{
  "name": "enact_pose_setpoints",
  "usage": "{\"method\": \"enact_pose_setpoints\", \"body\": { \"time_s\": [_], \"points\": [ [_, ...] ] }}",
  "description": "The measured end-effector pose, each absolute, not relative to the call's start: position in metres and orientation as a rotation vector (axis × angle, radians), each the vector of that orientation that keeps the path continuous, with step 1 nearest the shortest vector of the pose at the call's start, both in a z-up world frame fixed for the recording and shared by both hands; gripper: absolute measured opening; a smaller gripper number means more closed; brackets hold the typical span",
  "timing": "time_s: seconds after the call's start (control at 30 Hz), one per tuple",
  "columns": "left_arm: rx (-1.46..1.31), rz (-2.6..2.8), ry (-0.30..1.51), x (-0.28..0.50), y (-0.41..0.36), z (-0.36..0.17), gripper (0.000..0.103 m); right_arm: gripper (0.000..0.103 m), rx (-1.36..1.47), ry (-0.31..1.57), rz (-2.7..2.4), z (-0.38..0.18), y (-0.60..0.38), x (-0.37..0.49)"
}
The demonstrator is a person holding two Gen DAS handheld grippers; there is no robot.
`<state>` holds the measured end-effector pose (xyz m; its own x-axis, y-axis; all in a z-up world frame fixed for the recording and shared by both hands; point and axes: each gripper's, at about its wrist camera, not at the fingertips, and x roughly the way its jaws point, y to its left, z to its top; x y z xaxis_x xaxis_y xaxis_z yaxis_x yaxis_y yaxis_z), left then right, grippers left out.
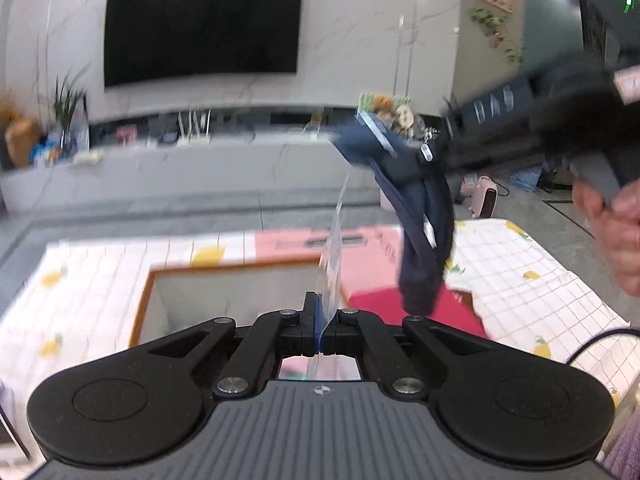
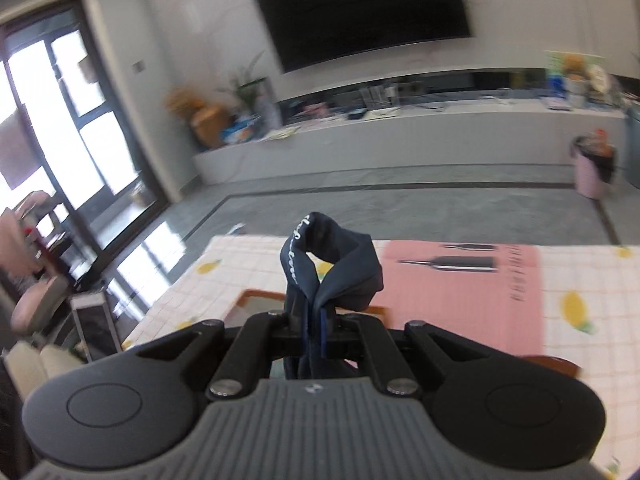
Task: Organize soft objects
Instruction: 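Carry the plastic bag and navy headband over the orange box with both grippers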
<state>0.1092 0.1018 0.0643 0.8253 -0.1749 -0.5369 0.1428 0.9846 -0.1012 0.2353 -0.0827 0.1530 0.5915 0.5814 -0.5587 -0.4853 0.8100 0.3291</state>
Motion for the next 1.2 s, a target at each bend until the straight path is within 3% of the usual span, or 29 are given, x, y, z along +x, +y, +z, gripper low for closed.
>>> {"method": "enact_pose_setpoints", "body": {
  "time_s": [0.27,0.67,0.87,1.2],
  "points": [
    [-0.118,-0.206,0.743,0.124,0.139,0.008,0.0,0.003,0.003,0.833,0.667,0.116,-0.011,0.269],
    [-0.159,-0.309,0.892,0.13,0.139,-0.014,0.0,0.003,-0.352,1.092,0.53,0.022,0.034,0.315],
    [-0.078,-0.278,0.96,0.124,0.128,-0.017,0.0,0.003,-0.532,1.097,0.485,0.009,0.051,0.319],
    [-0.288,-0.191,1.053,0.133,0.155,-0.02,0.004,0.005,-0.611,1.11,0.47,-0.002,0.064,0.315]
  ]
}}
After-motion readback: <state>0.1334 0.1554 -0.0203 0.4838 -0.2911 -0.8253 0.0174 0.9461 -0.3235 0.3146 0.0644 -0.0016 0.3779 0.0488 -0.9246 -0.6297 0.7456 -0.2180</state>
